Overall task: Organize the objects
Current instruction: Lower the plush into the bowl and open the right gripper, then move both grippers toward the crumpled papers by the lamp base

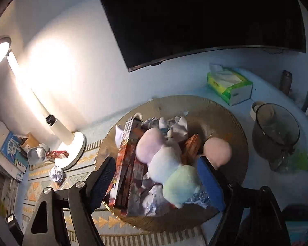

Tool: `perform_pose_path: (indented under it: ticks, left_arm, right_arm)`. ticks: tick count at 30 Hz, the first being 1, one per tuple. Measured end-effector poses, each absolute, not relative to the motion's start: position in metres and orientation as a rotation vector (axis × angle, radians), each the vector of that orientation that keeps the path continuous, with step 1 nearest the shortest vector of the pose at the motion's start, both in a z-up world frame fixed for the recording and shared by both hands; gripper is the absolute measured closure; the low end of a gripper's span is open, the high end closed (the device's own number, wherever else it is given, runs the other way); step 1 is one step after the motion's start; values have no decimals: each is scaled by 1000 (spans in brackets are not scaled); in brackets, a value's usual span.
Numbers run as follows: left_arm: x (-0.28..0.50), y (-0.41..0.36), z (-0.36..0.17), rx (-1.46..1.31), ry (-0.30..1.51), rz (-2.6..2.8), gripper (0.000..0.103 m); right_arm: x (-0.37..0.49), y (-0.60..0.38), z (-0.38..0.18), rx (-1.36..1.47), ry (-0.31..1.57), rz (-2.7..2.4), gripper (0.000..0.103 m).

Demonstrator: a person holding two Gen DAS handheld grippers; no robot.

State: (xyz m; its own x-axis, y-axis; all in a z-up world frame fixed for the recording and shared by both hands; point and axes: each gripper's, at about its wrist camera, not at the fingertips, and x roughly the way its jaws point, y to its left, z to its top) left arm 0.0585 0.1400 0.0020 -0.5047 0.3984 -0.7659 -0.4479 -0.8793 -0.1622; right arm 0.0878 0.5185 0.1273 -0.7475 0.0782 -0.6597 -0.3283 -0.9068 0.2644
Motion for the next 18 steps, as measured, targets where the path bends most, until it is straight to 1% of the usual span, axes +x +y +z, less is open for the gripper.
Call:
perform_pose_path:
  ticks: [3,5,7,9,11,14,18]
  left_arm:
    - [58,138,4,-1185,67,2389,22]
    - [54,133,5,-1207,30,2371,22]
    - [49,125,5,-1229,-41,2366,22]
    - [47,114,8,-1239,-81,2379,22]
    - [46,102,9,-1245,-78,2389,22]
    - [40,82,14,-1243,-13,2443,22]
    - [17,45,26,-1233,-6,2506,22]
  right_arm:
    - [103,483,130,-1029,465,2777,22]
    - [107,456,132,-1063,409,2830,16]
    - [110,427,131,-1120,372,2886,13]
    - [109,401,126,-1200,364,2922,13]
    - [105,380,118,-1269,351,2928,13]
    - [93,353,102,-1332,307,2922,13]
    - [69,333,79,-1415,396,2918,13]
